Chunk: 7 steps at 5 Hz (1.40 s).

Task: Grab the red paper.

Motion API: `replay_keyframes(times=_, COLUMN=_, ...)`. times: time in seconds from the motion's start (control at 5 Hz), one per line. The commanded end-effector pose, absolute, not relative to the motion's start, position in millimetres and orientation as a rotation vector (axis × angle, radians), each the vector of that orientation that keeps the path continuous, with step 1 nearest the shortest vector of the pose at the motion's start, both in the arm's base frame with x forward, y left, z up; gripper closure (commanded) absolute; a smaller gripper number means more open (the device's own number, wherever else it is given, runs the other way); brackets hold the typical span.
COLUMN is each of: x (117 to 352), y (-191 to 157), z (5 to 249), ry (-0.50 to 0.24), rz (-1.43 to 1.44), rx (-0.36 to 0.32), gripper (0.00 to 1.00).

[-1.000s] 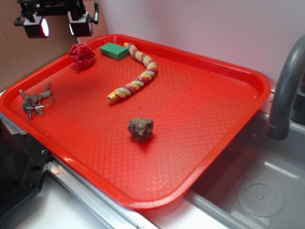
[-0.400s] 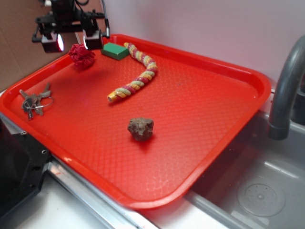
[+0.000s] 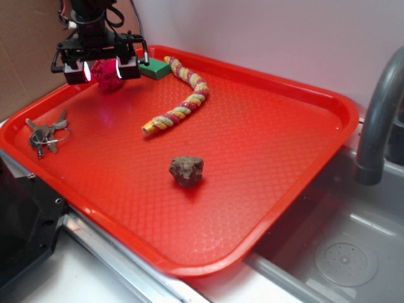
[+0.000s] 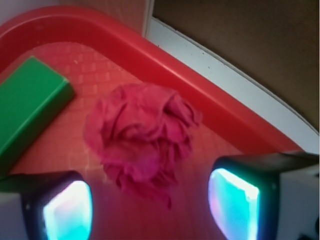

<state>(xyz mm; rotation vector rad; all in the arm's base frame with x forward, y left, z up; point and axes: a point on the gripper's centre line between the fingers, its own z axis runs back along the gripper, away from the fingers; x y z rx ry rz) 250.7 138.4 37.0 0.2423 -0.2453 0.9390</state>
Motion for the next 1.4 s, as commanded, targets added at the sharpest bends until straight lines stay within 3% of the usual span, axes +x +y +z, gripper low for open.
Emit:
replay_keyframes(times=0.0, x=264, y=164, z=45, ry=-0.277, rz=0.984, rx=0.256, gripper=0.00)
replay_keyframes(times=0.6, x=272, y=169, z=22, ry=-0.253, rz=0.962, rx=0.289, gripper=0.00)
replay_keyframes(times=0.8, x=271, y=167, z=21, ry=-0.251, rz=0.965, rx=0.286, gripper=1.00)
replay_keyframes(times=1.2, x=267, y=165, z=26, ry=-0.250, rz=0.966, rx=0.283, gripper=1.00)
